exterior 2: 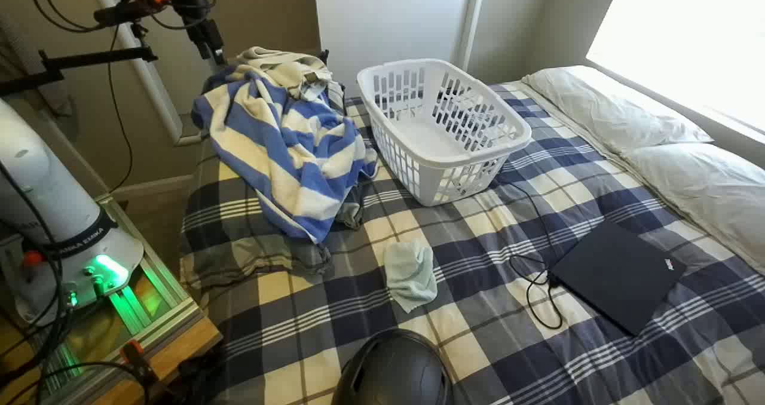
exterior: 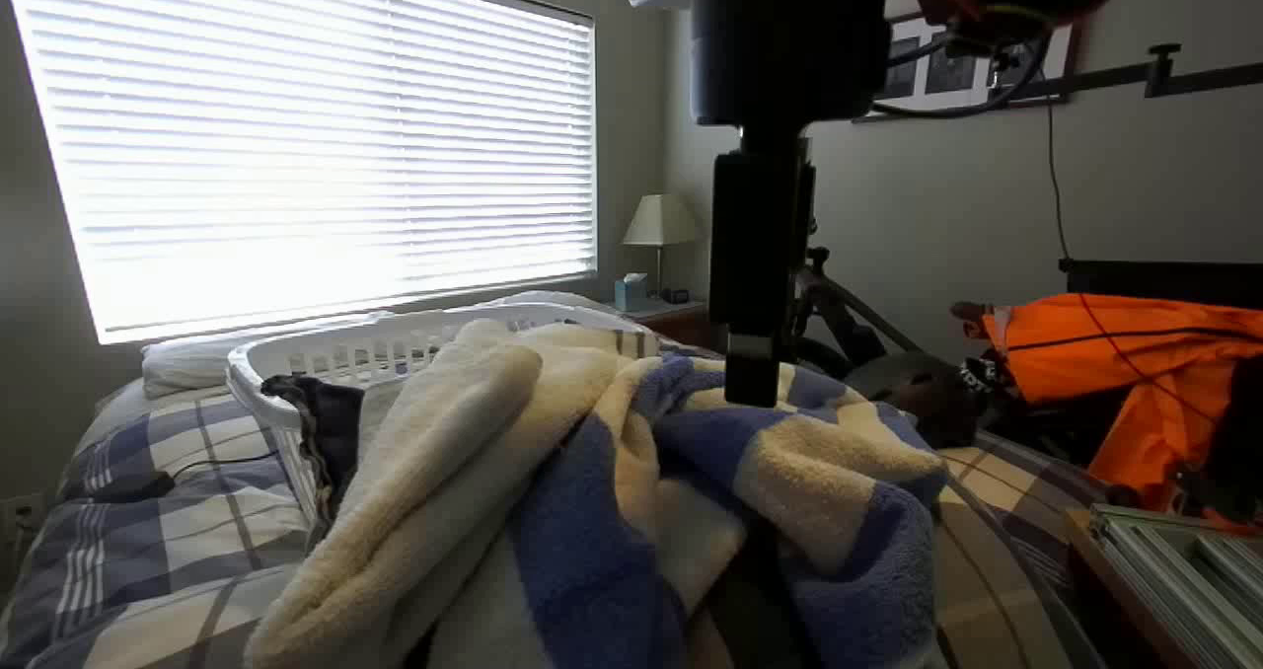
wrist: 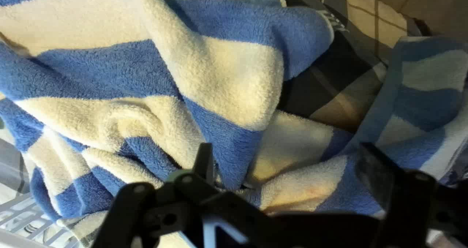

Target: Put the white towel in the basket.

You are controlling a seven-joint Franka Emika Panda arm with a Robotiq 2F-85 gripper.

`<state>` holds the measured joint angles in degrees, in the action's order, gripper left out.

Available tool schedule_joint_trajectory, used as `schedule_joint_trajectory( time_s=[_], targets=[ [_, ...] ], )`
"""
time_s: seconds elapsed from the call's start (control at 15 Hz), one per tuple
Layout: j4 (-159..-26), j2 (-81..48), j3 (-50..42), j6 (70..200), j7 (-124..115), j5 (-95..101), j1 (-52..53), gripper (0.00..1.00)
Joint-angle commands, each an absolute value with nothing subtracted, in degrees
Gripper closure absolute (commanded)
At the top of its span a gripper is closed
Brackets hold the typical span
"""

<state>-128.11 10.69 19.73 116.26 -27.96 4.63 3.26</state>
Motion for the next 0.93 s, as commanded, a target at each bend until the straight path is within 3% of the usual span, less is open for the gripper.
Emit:
schedule_joint_trajectory(
  time_s=[0.0, 0.87],
  targets=[
    [-128.0, 10.5, 17.7, 116.1, -28.3, 5.1, 5.4, 0.0],
    [-124.7, 8.4, 16.4, 116.5, -28.1, 3.7, 5.9, 0.0]
  ],
)
